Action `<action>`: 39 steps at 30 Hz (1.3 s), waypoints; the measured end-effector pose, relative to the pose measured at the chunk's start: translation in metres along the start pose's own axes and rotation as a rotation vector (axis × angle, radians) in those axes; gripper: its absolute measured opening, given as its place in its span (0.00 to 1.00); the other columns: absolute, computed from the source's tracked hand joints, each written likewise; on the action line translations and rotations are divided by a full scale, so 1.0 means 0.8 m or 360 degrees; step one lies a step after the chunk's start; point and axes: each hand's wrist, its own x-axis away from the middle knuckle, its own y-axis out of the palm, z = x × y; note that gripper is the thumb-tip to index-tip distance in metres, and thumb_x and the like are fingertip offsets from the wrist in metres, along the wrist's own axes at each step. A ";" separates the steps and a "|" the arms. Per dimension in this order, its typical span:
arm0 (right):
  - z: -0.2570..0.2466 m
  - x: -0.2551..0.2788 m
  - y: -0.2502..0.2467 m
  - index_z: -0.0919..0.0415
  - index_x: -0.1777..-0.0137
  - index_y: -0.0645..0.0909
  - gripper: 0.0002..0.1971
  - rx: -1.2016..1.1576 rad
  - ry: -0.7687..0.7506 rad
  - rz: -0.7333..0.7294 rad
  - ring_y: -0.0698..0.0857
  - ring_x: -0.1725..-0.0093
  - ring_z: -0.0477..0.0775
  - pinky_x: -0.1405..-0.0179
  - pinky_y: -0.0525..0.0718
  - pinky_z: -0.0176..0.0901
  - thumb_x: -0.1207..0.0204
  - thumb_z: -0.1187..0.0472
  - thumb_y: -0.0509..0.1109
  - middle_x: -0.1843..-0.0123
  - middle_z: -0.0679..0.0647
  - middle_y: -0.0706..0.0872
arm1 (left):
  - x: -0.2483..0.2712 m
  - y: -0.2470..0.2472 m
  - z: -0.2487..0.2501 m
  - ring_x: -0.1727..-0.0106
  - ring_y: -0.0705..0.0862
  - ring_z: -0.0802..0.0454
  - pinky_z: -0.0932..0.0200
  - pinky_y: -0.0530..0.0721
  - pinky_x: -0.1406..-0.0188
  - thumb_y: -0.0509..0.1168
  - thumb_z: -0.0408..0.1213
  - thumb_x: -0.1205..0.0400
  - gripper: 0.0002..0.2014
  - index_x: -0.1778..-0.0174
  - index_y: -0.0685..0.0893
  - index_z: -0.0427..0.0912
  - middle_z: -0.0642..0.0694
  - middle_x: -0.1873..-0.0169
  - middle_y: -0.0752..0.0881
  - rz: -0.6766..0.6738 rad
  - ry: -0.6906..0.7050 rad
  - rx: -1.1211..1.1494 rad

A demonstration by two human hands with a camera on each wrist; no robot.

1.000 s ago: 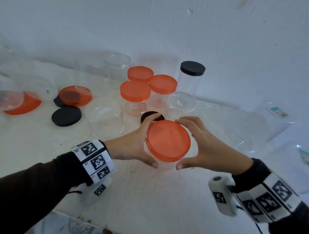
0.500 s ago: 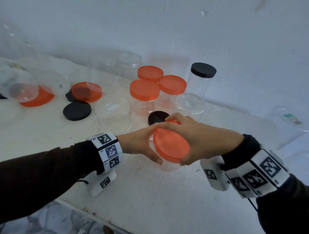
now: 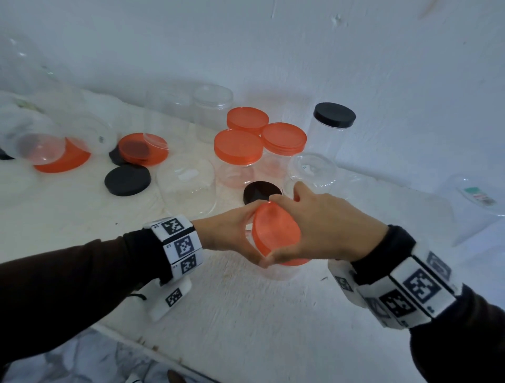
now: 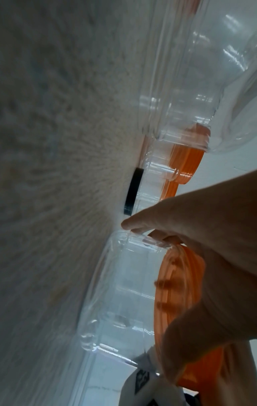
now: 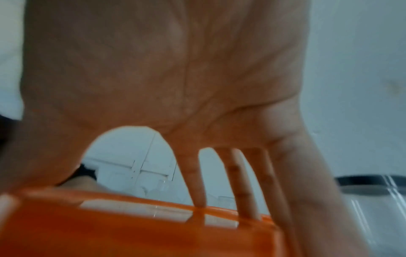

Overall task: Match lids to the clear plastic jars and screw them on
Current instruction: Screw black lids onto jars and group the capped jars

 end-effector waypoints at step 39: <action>-0.022 0.003 0.007 0.46 0.22 0.56 0.42 0.0132 0.0153 0.0052 0.73 0.38 0.60 0.53 0.70 0.45 0.32 0.29 0.62 0.31 0.56 0.66 | 0.003 0.000 0.001 0.34 0.72 0.62 0.70 0.76 0.41 0.80 0.33 0.35 0.48 0.25 0.58 0.53 0.59 0.34 0.71 -0.0068 0.0014 0.0054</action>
